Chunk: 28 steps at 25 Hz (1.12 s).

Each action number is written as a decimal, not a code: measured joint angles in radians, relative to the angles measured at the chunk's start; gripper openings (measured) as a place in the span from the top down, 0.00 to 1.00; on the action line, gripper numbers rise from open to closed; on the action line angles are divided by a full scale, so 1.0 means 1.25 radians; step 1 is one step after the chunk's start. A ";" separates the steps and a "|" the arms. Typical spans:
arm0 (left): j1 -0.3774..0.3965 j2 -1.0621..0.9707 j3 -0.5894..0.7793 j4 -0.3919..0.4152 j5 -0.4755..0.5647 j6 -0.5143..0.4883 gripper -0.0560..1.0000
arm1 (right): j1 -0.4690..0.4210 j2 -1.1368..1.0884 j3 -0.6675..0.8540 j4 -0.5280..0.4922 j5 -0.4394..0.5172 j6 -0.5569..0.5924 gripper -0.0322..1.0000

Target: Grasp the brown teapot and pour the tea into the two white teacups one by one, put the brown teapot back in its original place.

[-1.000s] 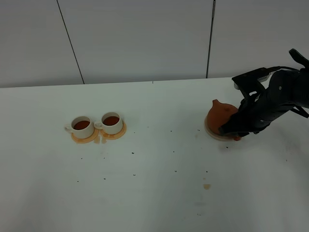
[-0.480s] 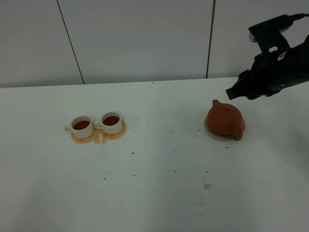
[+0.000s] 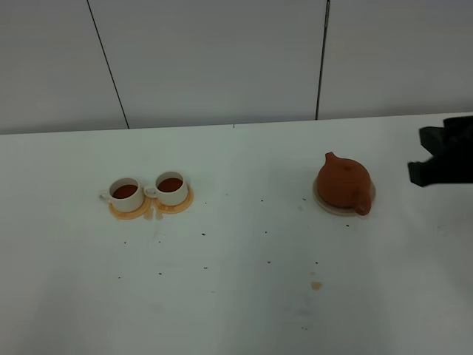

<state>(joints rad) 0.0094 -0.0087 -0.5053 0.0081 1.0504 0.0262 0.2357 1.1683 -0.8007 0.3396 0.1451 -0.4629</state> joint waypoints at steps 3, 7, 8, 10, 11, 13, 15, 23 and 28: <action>0.000 0.000 0.000 0.000 0.000 0.000 0.72 | -0.040 -0.125 0.092 -0.001 -0.006 0.006 0.69; 0.000 0.000 0.000 0.000 0.000 0.000 0.72 | -0.131 -0.276 0.166 -0.010 0.034 0.008 0.69; 0.000 0.000 0.000 0.000 0.000 0.000 0.72 | -0.162 -0.304 0.176 -0.018 0.062 0.009 0.69; 0.000 0.000 0.000 0.000 0.000 0.000 0.72 | -0.228 -0.365 0.189 -0.047 0.130 0.016 0.70; 0.000 0.000 0.000 0.000 0.000 0.000 0.72 | -0.254 -0.390 0.193 -0.059 0.170 0.023 0.70; 0.000 0.000 0.000 0.000 0.000 0.000 0.72 | -0.295 -0.449 0.198 -0.073 0.225 0.044 0.70; 0.000 0.000 0.000 0.000 0.000 0.000 0.72 | -0.312 -0.505 0.198 -0.091 0.269 0.063 0.70; 0.000 0.000 0.000 0.000 0.000 0.000 0.72 | -0.319 -0.736 0.198 -0.193 0.521 0.235 0.73; 0.000 0.000 0.000 0.000 0.000 0.000 0.72 | -0.319 -0.870 0.198 -0.199 0.663 0.316 0.73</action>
<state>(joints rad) 0.0094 -0.0087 -0.5053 0.0081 1.0504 0.0262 -0.1624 0.0813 -0.5534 0.0914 0.9742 -0.0674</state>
